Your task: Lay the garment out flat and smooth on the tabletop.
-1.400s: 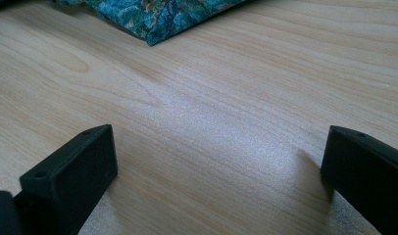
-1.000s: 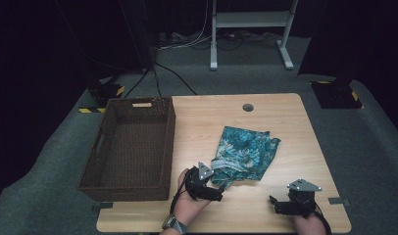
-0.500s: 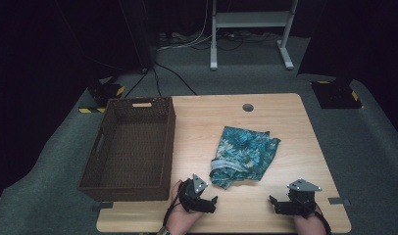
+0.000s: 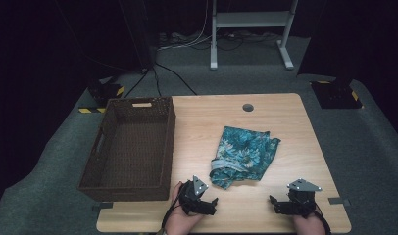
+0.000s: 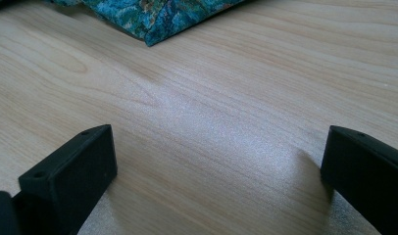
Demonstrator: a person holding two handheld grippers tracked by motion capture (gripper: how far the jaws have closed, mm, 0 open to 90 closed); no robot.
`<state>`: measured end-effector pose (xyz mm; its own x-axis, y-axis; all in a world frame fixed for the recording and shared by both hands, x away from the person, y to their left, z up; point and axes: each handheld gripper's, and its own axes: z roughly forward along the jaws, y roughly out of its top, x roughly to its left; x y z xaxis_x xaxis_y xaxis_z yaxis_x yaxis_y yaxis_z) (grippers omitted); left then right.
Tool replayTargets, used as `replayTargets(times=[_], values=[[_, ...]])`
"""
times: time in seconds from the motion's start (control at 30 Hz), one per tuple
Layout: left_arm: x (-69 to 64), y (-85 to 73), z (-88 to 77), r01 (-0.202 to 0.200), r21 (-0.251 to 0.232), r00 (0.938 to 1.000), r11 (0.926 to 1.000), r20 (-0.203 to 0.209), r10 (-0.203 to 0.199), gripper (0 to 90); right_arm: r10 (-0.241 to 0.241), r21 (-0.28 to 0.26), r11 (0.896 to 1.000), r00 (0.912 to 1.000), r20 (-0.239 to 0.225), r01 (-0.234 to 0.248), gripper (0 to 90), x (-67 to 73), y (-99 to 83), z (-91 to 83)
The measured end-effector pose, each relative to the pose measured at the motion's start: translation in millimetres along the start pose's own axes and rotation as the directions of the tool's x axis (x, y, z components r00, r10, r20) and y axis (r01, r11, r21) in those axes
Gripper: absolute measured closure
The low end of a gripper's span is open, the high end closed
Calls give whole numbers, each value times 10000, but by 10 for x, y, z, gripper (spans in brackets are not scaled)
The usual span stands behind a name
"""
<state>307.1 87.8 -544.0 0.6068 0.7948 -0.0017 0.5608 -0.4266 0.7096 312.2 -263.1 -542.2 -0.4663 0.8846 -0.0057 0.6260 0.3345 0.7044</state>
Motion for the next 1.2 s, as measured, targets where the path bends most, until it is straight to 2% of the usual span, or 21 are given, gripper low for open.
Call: replayTargets(times=[0.13, 0.5, 0.63, 0.7, 0.8, 0.93, 1.07, 1.2], values=[[-17, -5, -6, -73, 12, 10000, 10000, 57, 73, 0, -5, -2, 10000, 10000, -5, 5, 0, 0, 0, 0], [-36, 9, 7, 32, 9, 10000, 10000, -16, -32, 3, -36, 1, 10000, 10000, -33, 36, 0, -2, 5, 5], [-27, 29, 10, 255, 5, 9996, 9997, 124, -255, 5, -40, 1, 10000, 10000, -37, 40, 0, -2, 5, 5], [-16, 62, 14, 456, 85, 9987, 9989, 231, -458, 10, -65, 1, 10000, 10000, -76, 65, 1, -1, 5, 4], [-8, 116, 3, 501, 92, 9980, 9987, 393, -504, 30, -85, 4, 10000, 9999, -102, 85, 1, 1, 5, 4], [-31, 239, -8, 210, 49, 9987, 9998, 461, -212, 28, -93, 5, 10000, 9999, -122, 93, 1, 2, 5, 3], [-47, 414, -24, 173, -284, 9989, 9994, 449, -160, 62, -97, 7, 10000, 9999, -122, 97, 1, 2, 5, 3], [-73, 569, -13, -155, -549, 9990, 9984, 420, 178, 84, -94, 5, 10000, 9999, -126, 94, 1, 2, 5, 3]])
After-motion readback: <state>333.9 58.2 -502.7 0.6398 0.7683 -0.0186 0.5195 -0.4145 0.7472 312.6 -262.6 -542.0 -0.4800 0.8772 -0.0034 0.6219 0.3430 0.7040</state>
